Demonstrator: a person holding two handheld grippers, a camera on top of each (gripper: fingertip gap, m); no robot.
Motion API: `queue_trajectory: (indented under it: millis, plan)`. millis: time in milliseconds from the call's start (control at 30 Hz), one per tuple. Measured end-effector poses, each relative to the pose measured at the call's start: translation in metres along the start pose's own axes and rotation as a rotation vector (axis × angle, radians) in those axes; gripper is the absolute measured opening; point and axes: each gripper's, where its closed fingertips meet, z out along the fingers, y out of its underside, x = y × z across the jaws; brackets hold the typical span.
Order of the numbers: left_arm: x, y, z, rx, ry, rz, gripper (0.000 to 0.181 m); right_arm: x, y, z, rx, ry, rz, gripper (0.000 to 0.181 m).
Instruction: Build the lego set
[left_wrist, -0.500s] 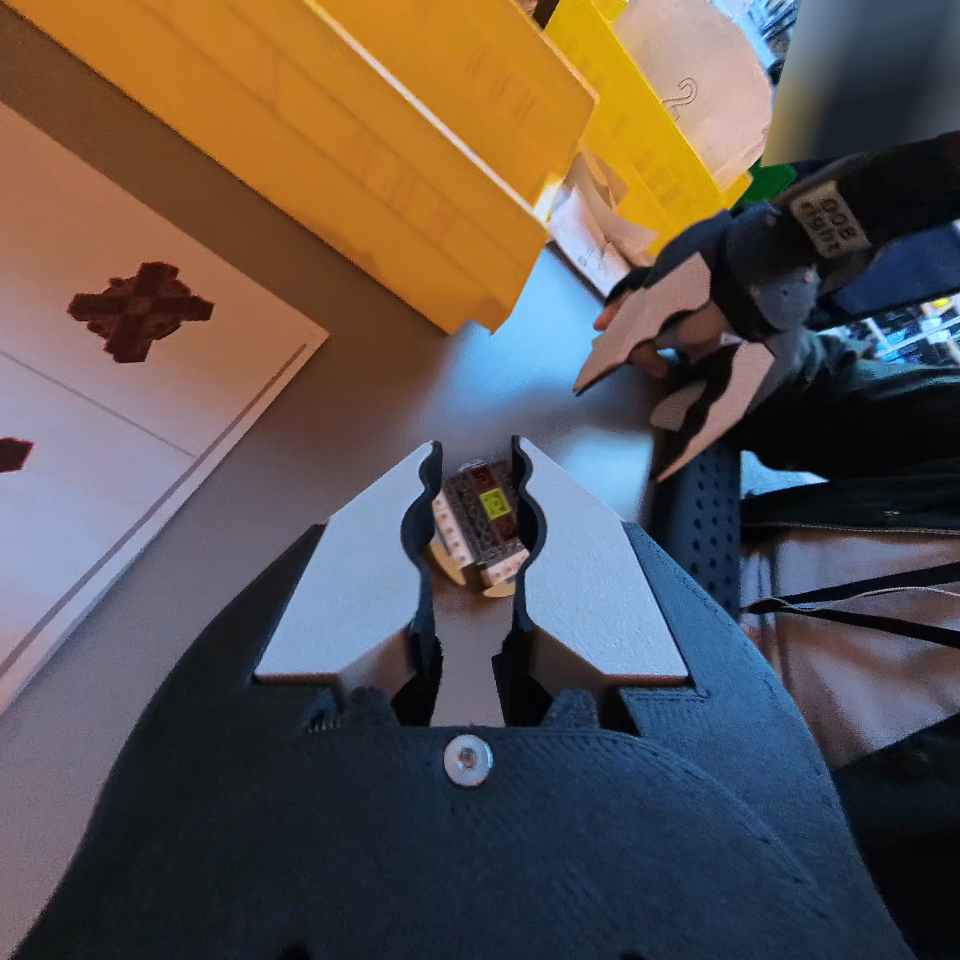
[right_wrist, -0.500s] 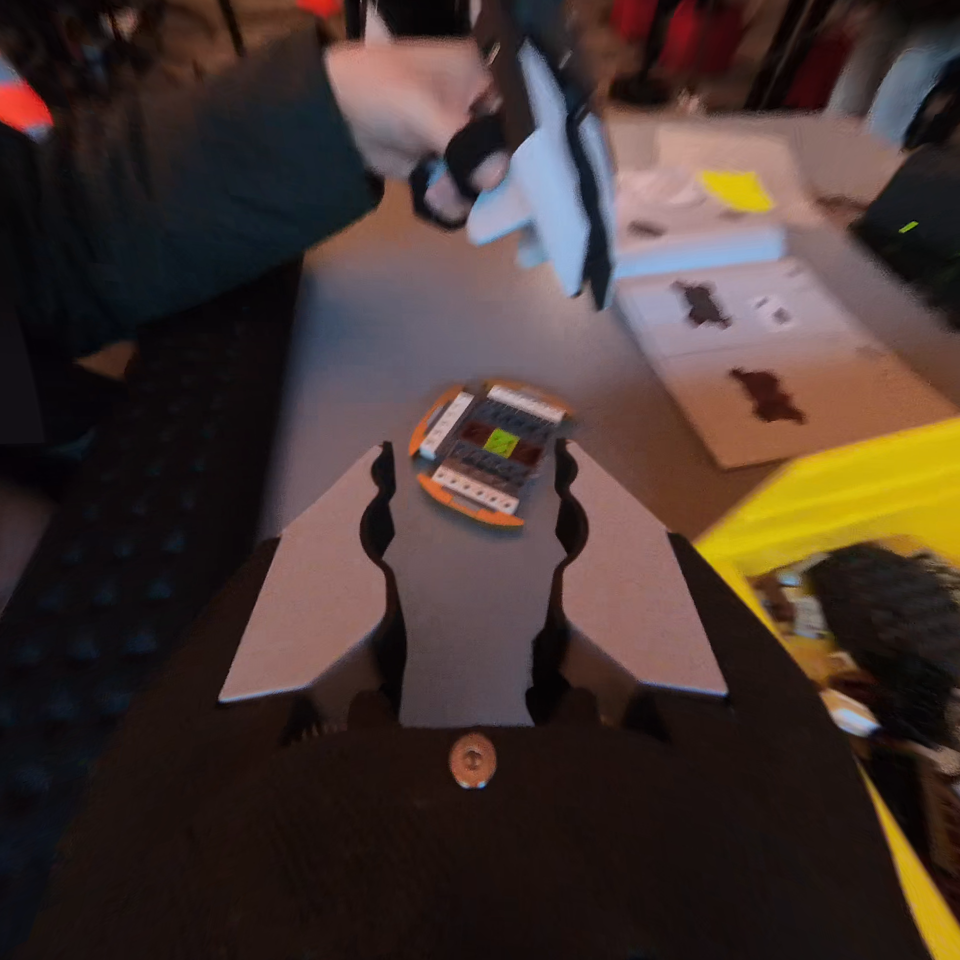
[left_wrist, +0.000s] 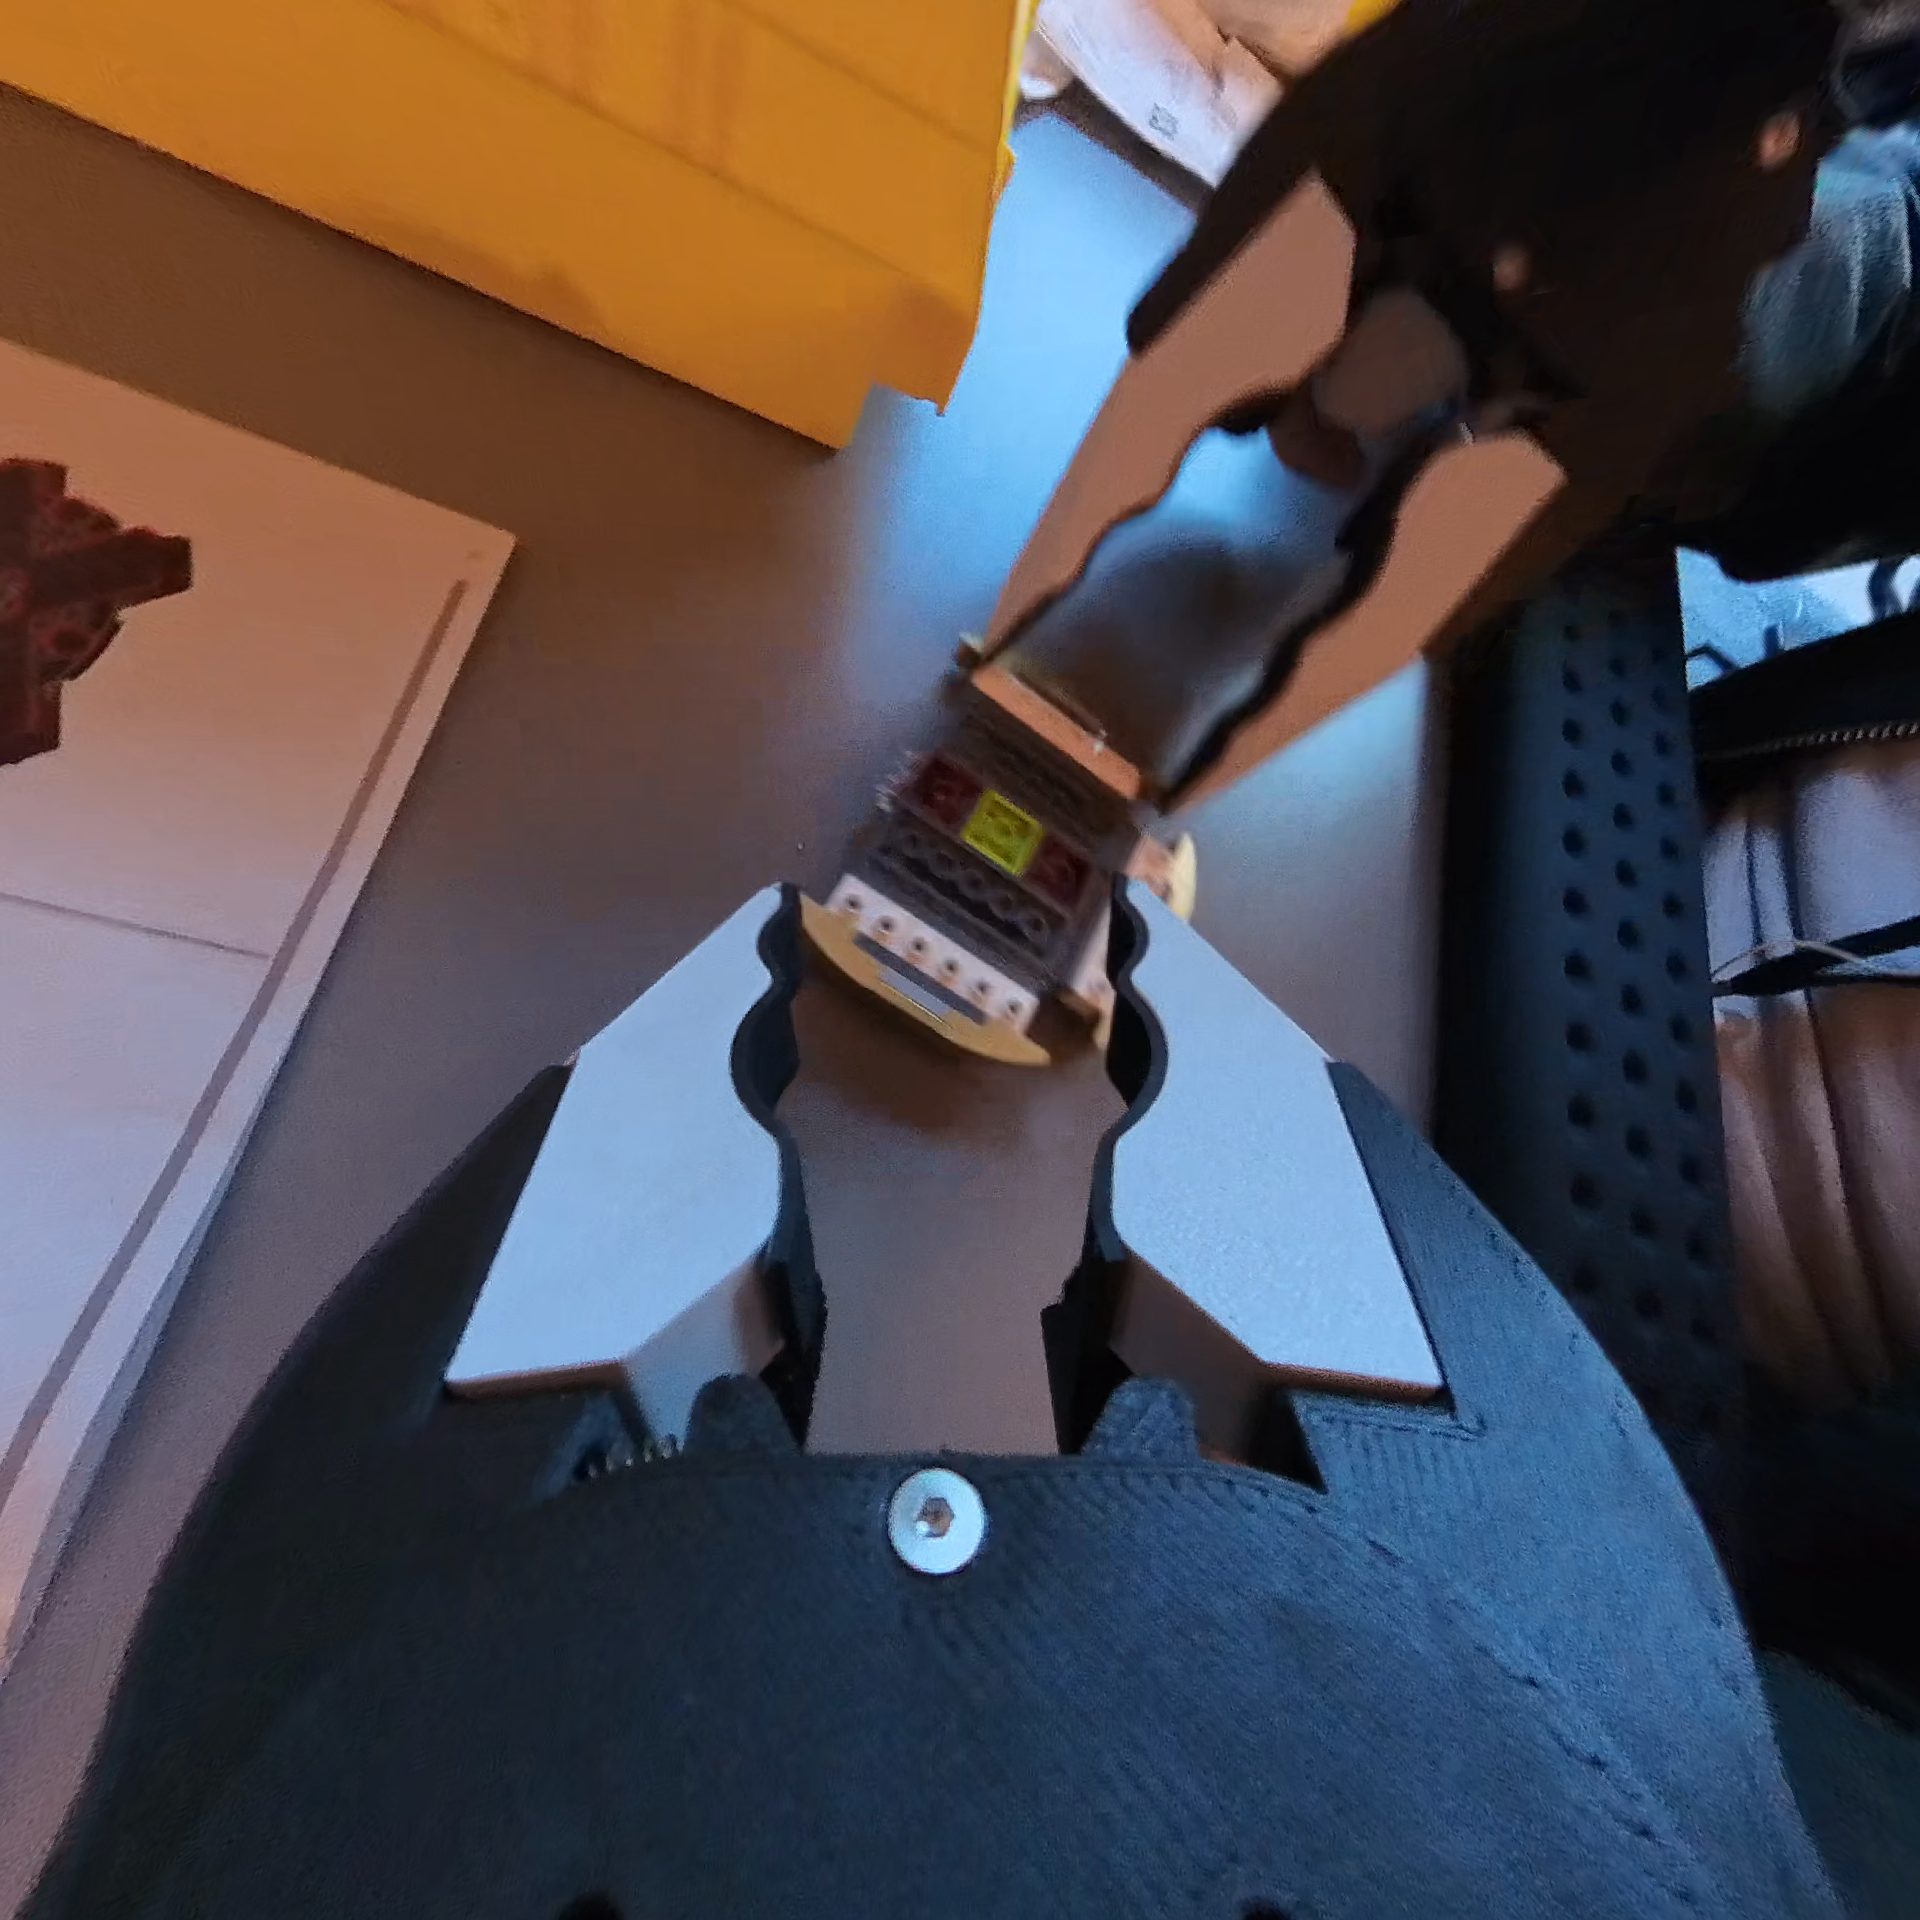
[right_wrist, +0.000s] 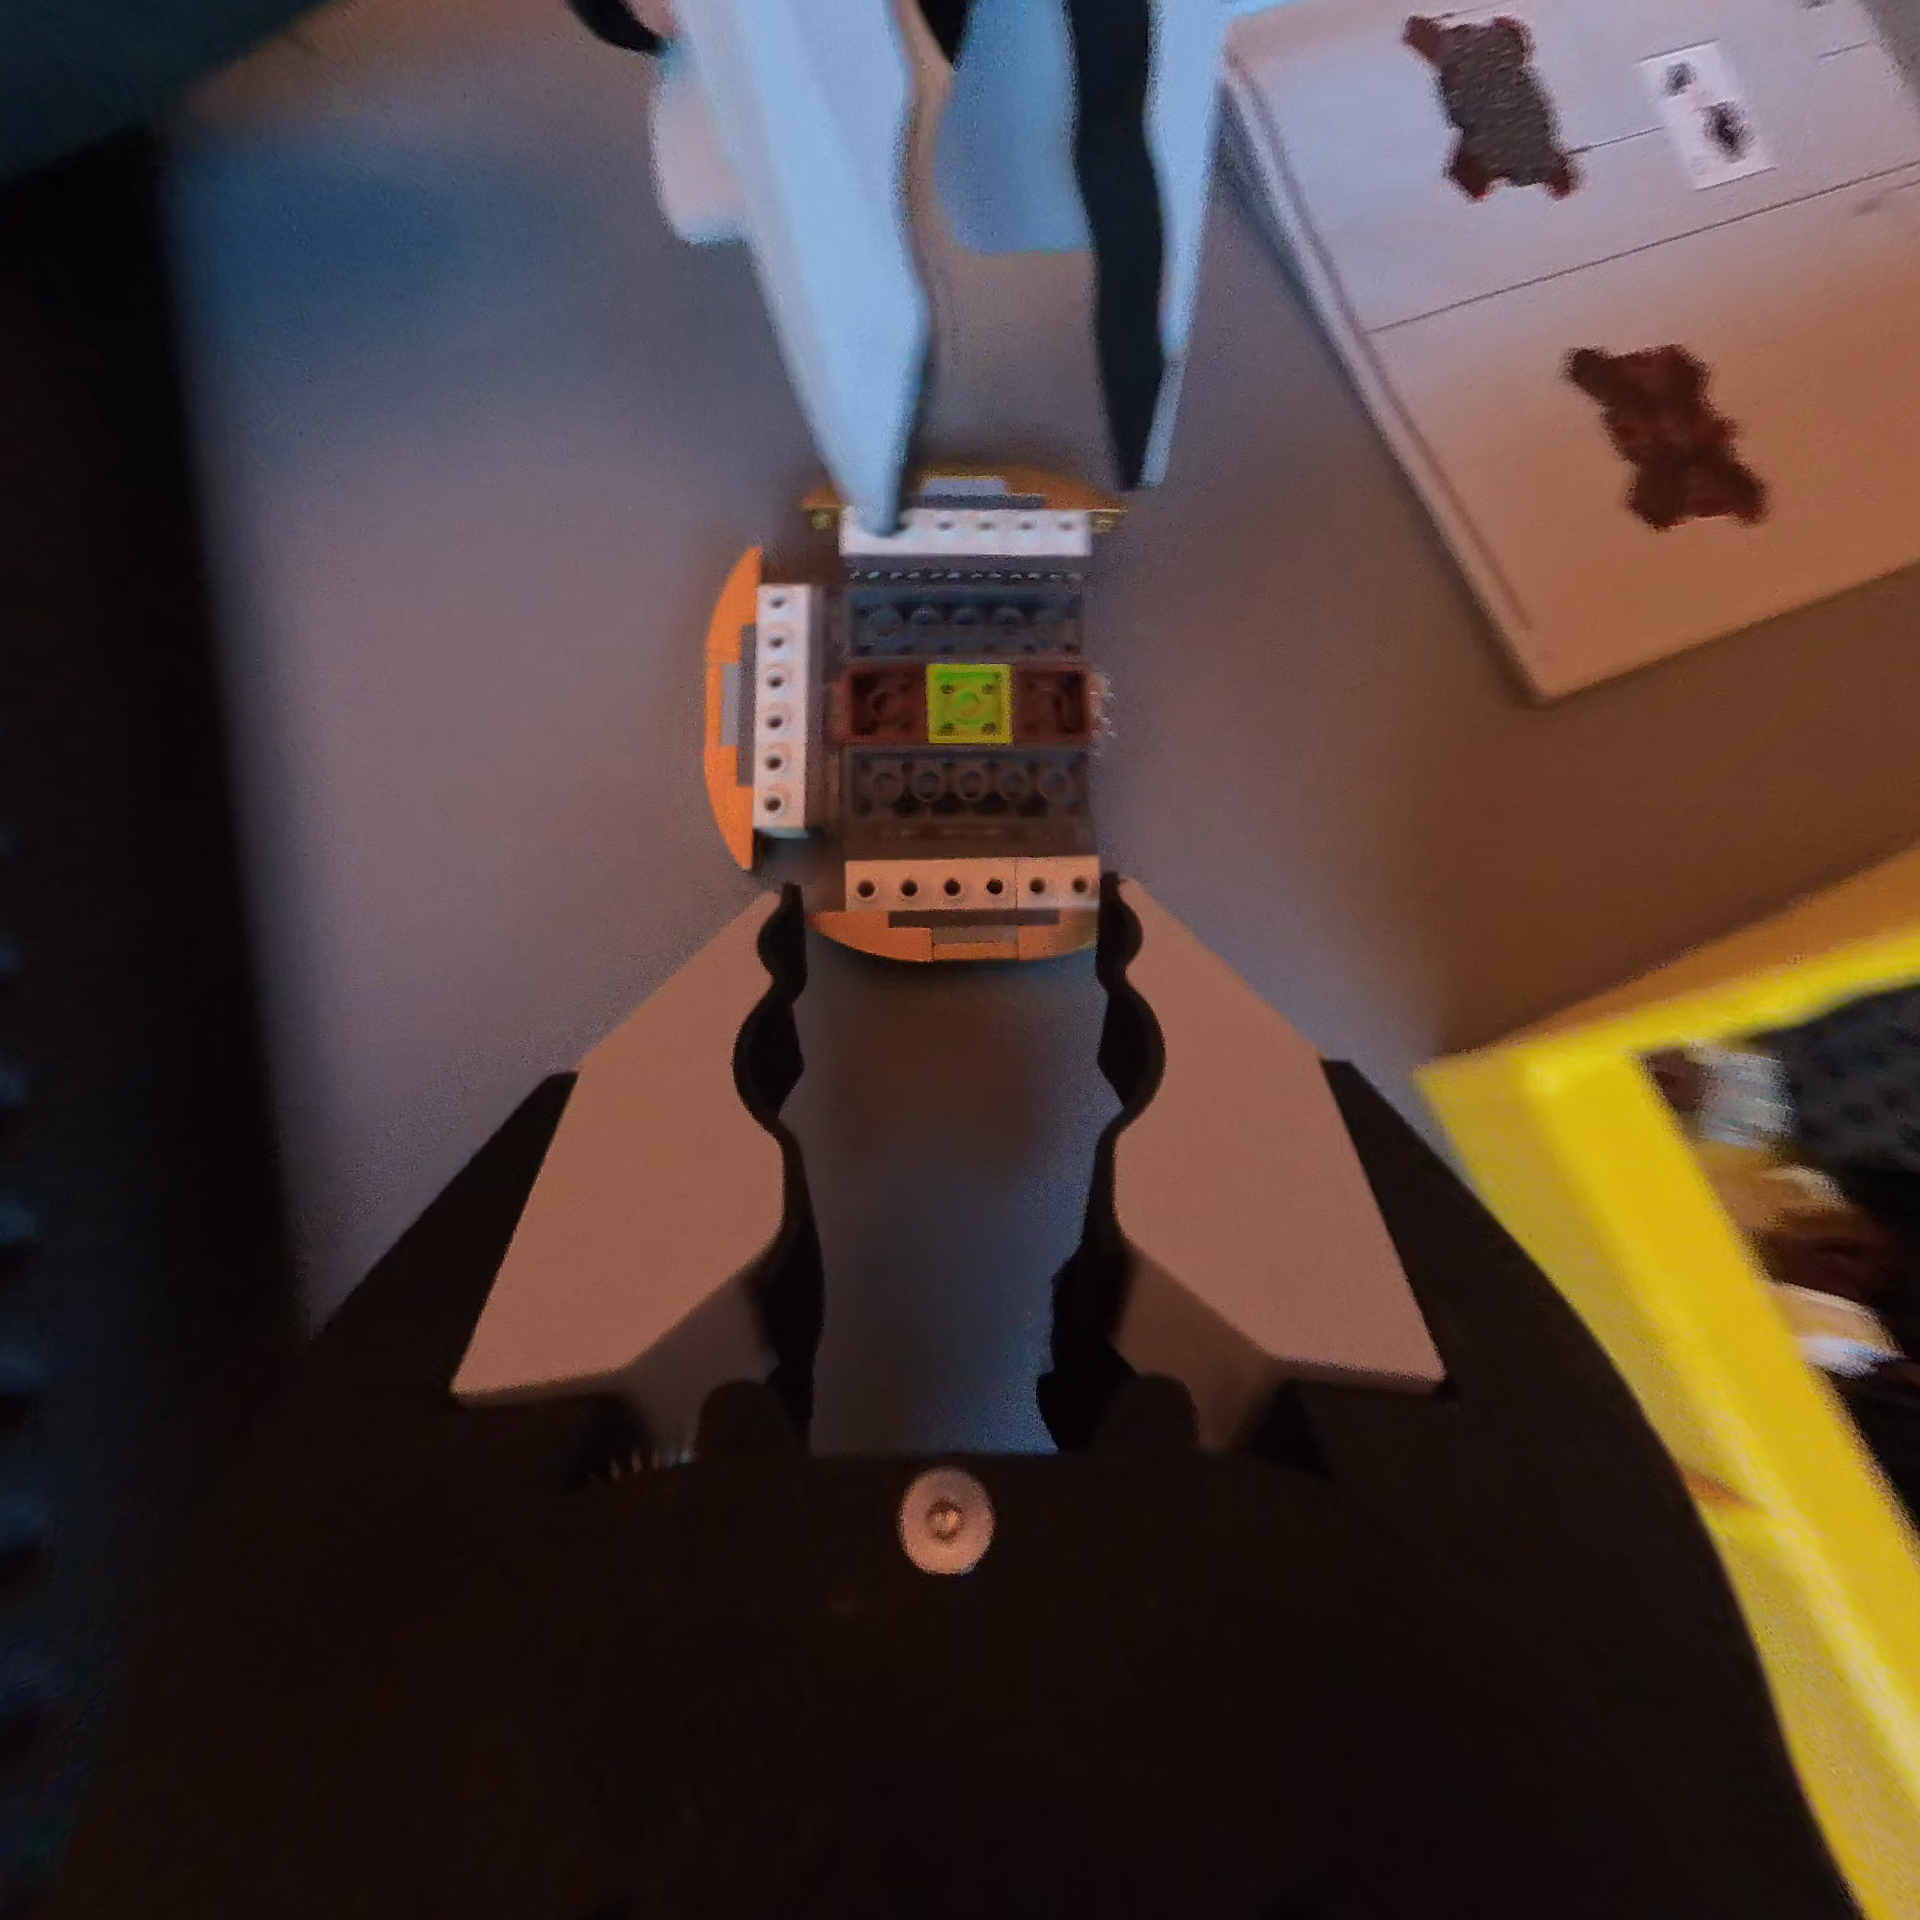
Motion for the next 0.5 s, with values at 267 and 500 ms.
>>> queue_trajectory:
  millis: [267, 500]
  plan:
    - [0.003, 0.001, 0.006, -0.039, -0.069, 0.154, 0.061, 0.007, -0.001, -0.005, 0.064, -0.019, -0.195, 0.057]
    - [0.0, 0.003, 0.012, -0.079, -0.114, 0.224, 0.067, 0.008, -0.003, 0.0, 0.064, -0.043, -0.288, 0.065]
